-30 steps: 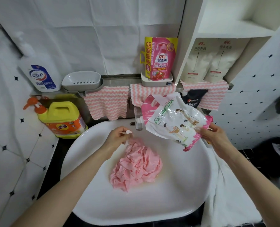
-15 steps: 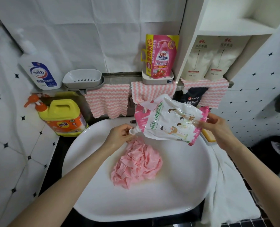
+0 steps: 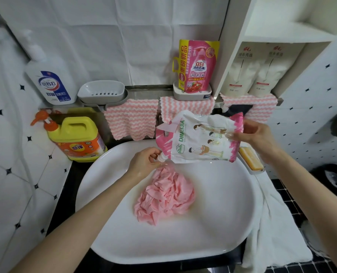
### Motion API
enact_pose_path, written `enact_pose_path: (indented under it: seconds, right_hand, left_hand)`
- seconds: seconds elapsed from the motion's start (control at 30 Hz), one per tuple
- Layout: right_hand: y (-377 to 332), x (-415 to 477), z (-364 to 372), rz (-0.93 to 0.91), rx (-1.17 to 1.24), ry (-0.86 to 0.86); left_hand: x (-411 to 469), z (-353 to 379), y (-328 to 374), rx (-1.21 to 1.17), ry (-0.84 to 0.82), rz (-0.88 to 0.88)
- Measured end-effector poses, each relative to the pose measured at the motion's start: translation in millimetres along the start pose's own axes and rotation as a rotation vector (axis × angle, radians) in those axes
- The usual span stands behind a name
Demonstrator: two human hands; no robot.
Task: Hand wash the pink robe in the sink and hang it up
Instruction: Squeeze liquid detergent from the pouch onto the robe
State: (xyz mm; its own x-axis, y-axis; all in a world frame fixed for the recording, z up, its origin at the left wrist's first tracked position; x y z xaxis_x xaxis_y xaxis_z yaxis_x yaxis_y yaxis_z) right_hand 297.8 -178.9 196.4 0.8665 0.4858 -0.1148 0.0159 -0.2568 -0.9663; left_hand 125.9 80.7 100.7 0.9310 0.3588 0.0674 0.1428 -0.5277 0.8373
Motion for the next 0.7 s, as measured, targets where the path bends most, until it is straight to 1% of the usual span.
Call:
enact_pose_path:
  seconds: [0.17, 0.33, 0.5, 0.7]
  right_hand:
    - [-25, 8, 9, -0.08, -0.077, -0.046]
    - [-30, 16, 12, -0.1, -0.061, -0.044]
    - [-12, 21, 8, -0.064, -0.037, 0.0]
    - [21, 16, 6, 0.039, 0.122, 0.022]
  left_hand:
    - [-1, 3, -2, -0.03, -0.013, -0.011]
    - [-2, 1, 1, -0.076, 0.001, -0.014]
    - [-2, -2, 4, -0.12, 0.011, -0.011]
    - [-1, -4, 6, -0.174, 0.027, 0.01]
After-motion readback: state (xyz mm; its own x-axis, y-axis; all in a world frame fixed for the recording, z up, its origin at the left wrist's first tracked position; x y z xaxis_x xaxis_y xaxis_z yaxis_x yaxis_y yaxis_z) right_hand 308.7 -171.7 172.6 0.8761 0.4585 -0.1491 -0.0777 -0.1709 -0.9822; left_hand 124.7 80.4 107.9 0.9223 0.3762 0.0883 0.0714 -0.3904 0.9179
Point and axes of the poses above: each hand's wrist, its own x-axis towards the middle knuckle, its own z-axis out of the palm, y = z × x, the point moved 6 cm from there along x, towards the middle knuckle, and after that the axes turned 8 degrees about z, right-handed, at the moved point
